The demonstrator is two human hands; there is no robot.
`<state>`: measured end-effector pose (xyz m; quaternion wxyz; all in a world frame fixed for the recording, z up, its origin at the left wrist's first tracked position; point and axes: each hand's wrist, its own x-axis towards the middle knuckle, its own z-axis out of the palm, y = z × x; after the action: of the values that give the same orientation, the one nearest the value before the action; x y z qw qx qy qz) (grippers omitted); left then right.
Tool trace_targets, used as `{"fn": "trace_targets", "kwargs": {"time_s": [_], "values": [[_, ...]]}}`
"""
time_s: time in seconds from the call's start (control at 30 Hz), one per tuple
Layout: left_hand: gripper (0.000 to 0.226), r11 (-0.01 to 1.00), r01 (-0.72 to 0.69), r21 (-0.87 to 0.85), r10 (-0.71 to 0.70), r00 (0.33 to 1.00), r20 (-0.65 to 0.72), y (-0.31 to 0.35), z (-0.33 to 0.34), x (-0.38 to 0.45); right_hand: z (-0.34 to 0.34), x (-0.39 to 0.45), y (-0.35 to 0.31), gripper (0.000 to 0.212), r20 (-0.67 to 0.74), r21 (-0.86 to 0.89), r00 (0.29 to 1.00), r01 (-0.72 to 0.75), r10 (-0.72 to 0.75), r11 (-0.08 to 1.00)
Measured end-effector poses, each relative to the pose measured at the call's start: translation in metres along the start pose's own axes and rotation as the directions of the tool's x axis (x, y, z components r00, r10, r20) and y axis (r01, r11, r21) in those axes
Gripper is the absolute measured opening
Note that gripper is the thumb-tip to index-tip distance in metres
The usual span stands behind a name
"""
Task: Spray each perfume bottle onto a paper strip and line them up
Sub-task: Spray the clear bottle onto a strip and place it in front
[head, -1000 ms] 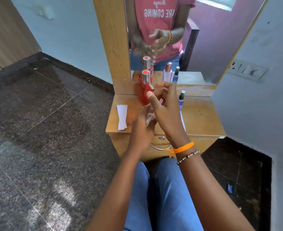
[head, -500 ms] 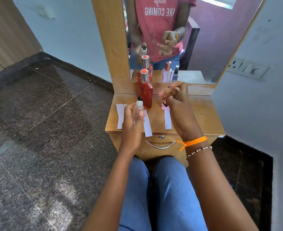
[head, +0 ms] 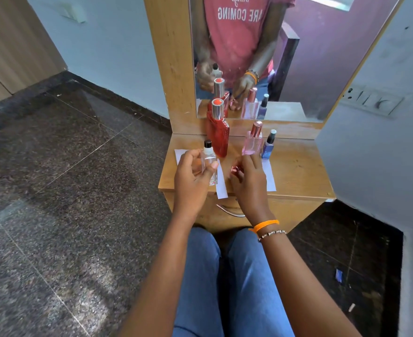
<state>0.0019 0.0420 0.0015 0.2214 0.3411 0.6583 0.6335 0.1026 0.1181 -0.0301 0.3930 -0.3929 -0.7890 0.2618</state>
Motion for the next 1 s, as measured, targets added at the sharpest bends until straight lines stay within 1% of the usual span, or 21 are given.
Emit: {"fn": "trace_targets", "kwargs": {"time_s": [0.1, 0.17, 0.2, 0.27, 0.33, 0.4, 0.47, 0.5, 0.53, 0.57, 0.6, 0.67, 0.73, 0.77, 0.83, 0.93, 1.0], "values": [[0.029, 1.0, 0.021, 0.0, -0.021, 1.0, -0.006, 0.0, 0.002, 0.001, -0.01, -0.002, -0.011, 0.033, -0.036, 0.02, 0.999, 0.04, -0.039, 0.999], [0.028, 1.0, 0.029, -0.003, -0.029, 1.0, 0.0, 0.0, 0.003, 0.003, -0.018, -0.004, -0.021, 0.037, -0.046, 0.092, 0.995, 0.096, -0.093, 0.991], [0.027, 1.0, 0.025, -0.002, -0.025, 1.0, 0.011, 0.001, 0.003, 0.004, -0.021, -0.006, -0.024, 0.039, -0.017, 0.147, 0.994, 0.105, -0.104, 0.984], [0.03, 1.0, 0.024, 0.009, -0.025, 0.998, 0.058, 0.004, 0.004, 0.005, -0.024, -0.008, -0.028, 0.046, 0.088, 0.252, 0.993, 0.059, -0.084, 0.966], [0.033, 0.999, 0.036, 0.0, -0.035, 0.99, 0.14, 0.006, 0.007, 0.006, -0.025, -0.01, -0.029, 0.053, 0.163, 0.269, 0.984, 0.024, -0.07, 0.963], [0.037, 0.998, 0.043, -0.035, -0.034, 0.972, 0.231, 0.008, 0.009, 0.005, -0.026, -0.011, -0.026, 0.058, 0.169, 0.262, 0.984, 0.013, -0.059, 0.965], [0.031, 0.999, 0.02, -0.033, -0.012, 0.969, 0.245, 0.01, 0.009, 0.006, -0.027, -0.012, -0.022, 0.059, 0.165, 0.273, 0.986, -0.032, -0.014, 0.962], [0.028, 1.0, -0.004, 0.0, 0.003, 0.976, 0.218, 0.011, 0.009, 0.007, -0.027, -0.012, -0.02, 0.059, 0.168, 0.28, 0.985, -0.069, 0.022, 0.957], [0.028, 0.996, -0.034, 0.077, 0.021, 0.986, 0.168, 0.01, 0.009, 0.01, -0.028, -0.013, -0.017, 0.059, 0.166, 0.283, 0.985, -0.1, 0.054, 0.954], [0.03, 0.978, -0.065, 0.199, 0.043, 0.993, 0.113, 0.008, 0.01, 0.013, -0.029, -0.014, -0.015, 0.058, 0.152, 0.283, 0.986, -0.116, 0.075, 0.952], [0.033, 0.929, -0.08, 0.36, 0.059, 0.996, 0.068, 0.006, 0.012, 0.017, -0.03, -0.014, -0.013, 0.058, 0.133, 0.286, 0.987, -0.12, 0.085, 0.951], [0.036, 0.754, -0.046, 0.655, 0.032, 0.999, 0.034, -0.001, 0.017, 0.025, -0.035, -0.013, -0.013, 0.057, 0.097, 0.306, 0.99, -0.124, 0.098, 0.944], [0.034, 0.602, -0.018, 0.798, -0.042, 0.998, 0.054, -0.008, 0.023, 0.029, -0.04, -0.01, -0.014, 0.056, 0.079, 0.33, 0.991, -0.124, 0.104, 0.936], [0.032, 0.558, -0.026, 0.83, -0.058, 0.996, 0.07, -0.011, 0.025, 0.03, -0.041, -0.009, -0.014, 0.056, 0.075, 0.341, 0.991, -0.129, 0.11, 0.931], [0.03, 0.532, -0.037, 0.846, -0.063, 0.995, 0.084, -0.015, 0.029, 0.031, -0.043, -0.007, -0.014, 0.055, 0.075, 0.356, 0.989, -0.143, 0.125, 0.923], [0.026, 0.573, -0.009, 0.82, -0.086, 0.994, 0.071, -0.016, 0.032, 0.033, -0.045, -0.007, -0.013, 0.053, 0.081, 0.366, 0.989, -0.142, 0.12, 0.92], [0.023, 0.603, 0.007, 0.798, -0.094, 0.994, 0.063, -0.015, 0.032, 0.032, -0.047, -0.007, -0.016, 0.051, 0.108, 0.409, 0.985, -0.166, 0.133, 0.897]]}}
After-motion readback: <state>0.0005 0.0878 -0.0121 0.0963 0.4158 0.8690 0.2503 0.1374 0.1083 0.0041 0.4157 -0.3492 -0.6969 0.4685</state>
